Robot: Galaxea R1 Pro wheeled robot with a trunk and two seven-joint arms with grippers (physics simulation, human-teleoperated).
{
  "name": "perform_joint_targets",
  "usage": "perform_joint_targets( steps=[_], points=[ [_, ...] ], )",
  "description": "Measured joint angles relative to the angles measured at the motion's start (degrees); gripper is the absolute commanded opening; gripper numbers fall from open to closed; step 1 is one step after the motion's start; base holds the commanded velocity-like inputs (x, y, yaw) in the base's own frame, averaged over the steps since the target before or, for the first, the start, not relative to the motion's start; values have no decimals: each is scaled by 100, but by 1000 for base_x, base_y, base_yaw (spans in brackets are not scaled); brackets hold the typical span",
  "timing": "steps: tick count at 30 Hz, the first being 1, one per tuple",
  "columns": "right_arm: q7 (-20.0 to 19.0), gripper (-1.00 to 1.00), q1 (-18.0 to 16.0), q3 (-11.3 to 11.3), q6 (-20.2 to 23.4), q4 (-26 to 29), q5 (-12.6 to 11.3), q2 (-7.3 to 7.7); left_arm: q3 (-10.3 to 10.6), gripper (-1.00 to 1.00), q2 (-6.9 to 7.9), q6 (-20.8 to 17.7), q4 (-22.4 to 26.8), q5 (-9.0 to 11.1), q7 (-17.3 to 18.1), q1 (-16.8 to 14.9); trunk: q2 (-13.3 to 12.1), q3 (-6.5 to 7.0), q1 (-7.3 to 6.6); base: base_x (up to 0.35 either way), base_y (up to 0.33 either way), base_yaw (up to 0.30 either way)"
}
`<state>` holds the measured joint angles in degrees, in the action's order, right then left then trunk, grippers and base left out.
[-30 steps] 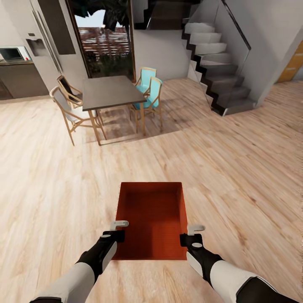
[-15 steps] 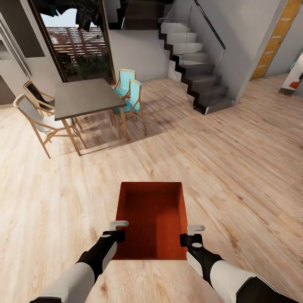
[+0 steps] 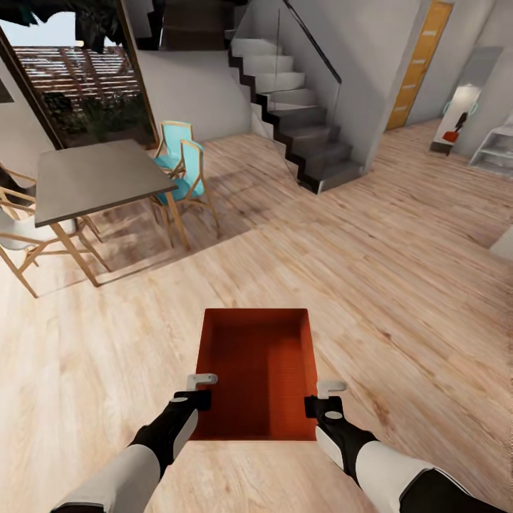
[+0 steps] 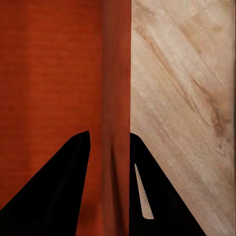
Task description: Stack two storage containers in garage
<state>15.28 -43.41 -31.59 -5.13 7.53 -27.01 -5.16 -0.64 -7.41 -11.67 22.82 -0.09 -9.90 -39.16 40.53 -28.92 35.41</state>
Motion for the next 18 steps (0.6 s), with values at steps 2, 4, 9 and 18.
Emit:
perform_joint_targets(
  steps=[2,4,9,18],
  points=[
    [1,-100,0,0,-1,7,-1,2,1,-100,-1,-2,9,0,-1,0,0,0,0,322,0,-254],
    [0,-100,0,0,-1,11,-2,3,1,-100,-1,-6,15,-2,-2,0,0,0,0,322,0,-254],
    [2,-100,0,-3,1,12,-6,3,3,-100,-1,-9,17,-1,-3,0,0,0,0,322,0,-254],
    [3,-100,0,-5,1,12,-7,3,7,-100,0,-8,15,5,-5,0,0,0,0,322,0,-254]
  ],
)
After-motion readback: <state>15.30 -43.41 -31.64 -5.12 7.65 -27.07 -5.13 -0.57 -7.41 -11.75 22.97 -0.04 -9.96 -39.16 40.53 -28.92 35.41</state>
